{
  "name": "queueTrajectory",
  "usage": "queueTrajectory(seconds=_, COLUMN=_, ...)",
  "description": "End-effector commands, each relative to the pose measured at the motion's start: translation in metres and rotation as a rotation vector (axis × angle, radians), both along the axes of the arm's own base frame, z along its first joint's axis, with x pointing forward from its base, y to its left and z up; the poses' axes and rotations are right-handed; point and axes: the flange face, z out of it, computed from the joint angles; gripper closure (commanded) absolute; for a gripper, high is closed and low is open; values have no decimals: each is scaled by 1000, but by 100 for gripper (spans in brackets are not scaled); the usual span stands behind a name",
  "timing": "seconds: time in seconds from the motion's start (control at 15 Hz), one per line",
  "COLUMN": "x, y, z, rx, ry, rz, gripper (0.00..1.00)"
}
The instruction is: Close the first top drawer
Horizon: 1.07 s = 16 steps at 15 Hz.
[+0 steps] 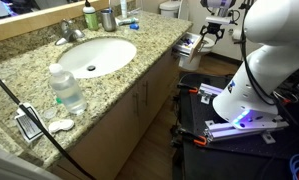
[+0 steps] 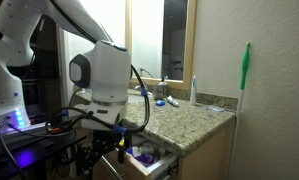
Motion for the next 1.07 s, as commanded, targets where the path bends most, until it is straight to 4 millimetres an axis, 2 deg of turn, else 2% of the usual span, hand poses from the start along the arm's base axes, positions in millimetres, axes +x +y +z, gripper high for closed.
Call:
queueTrajectory(seconds=0.0, x=15, y=20, z=-17, rx=-108, ry=-142, rz=11, gripper=0)
queueTrajectory(seconds=0.2, x=37, y=29, z=-31, rx=-234, ry=-246, rz=20, gripper=0)
queueTrajectory(seconds=0.4, x=69, y=31, z=-46, rx=-357, ry=-349, rz=21, gripper=0)
queueTrajectory(seconds=0.53, x=76, y=33, z=-50, rx=-418, ry=-395, rz=16, gripper=0)
queueTrajectory(seconds=0.6, x=67, y=37, z=-56, rx=-431, ry=-401, rz=17, gripper=0)
queueTrajectory(seconds=0.67, x=51, y=46, z=-61, rx=-422, ry=-362, rz=28, gripper=0)
queueTrajectory(seconds=0.73, x=31, y=59, z=-60, rx=-393, ry=-277, rz=110, gripper=0)
queueTrajectory(seconds=0.93, x=-2, y=63, z=-23, rx=-345, ry=-252, rz=226, gripper=0)
queueTrajectory(seconds=1.0, x=-23, y=68, z=-9, rx=-325, ry=-228, rz=276, gripper=0)
